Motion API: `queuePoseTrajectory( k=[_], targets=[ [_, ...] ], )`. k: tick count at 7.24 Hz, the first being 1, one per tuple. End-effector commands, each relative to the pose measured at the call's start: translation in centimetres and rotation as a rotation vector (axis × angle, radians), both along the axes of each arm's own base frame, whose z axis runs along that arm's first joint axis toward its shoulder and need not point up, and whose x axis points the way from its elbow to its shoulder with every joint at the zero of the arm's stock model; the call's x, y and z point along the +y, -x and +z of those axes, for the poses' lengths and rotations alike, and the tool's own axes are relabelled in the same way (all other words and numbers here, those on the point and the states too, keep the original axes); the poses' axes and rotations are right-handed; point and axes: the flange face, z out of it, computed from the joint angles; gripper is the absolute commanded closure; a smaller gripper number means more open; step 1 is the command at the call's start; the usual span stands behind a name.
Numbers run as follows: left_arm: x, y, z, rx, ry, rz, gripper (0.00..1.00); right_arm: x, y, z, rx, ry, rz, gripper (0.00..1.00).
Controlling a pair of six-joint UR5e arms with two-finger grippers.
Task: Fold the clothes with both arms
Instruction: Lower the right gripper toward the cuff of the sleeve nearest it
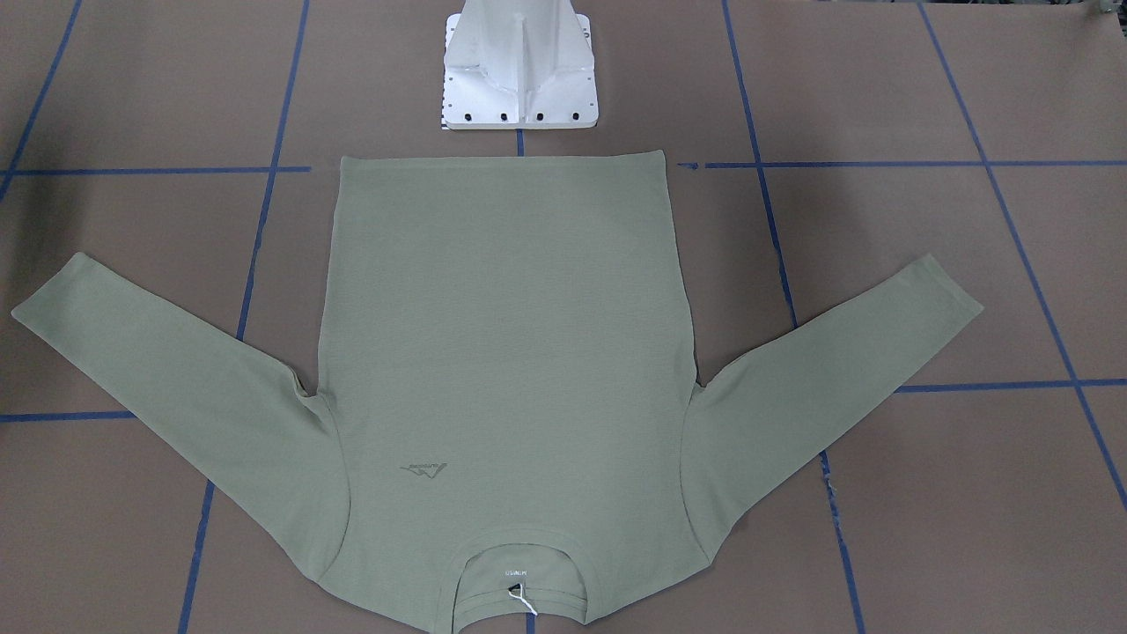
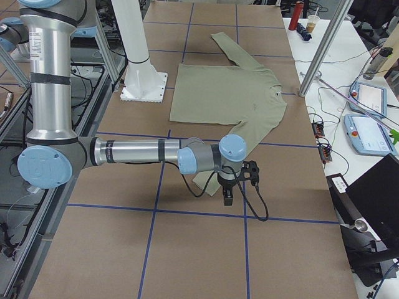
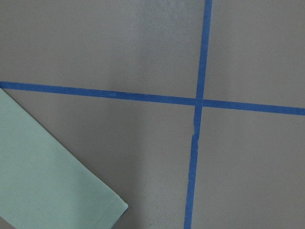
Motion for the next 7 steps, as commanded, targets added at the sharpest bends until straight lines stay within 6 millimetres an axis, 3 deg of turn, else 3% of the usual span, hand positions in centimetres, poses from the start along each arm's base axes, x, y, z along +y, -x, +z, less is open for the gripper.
queuePoseTrajectory(
  k=[1,4,5,7],
  targets=[
    [-0.1,0.0,-0.9,0.0,-0.009,-0.003,0.0,0.0,0.3,0.2,-0.009,0.007,-0.005,0.0],
    [0.3,0.1,0.5,-0.007,0.018,-0.012,0.0,0.1,0.6,0.3,-0.014,0.013,-0.01,0.0],
    [0.1,0.1,-0.7,0.001,-0.001,-0.011,0.0,0.1,0.7,0.7,-0.014,0.018,-0.014,0.0],
    [0.1,0.1,-1.0,0.001,-0.009,-0.01,0.0,0.1,0.9,0.9,-0.011,0.03,-0.011,0.0]
  ],
)
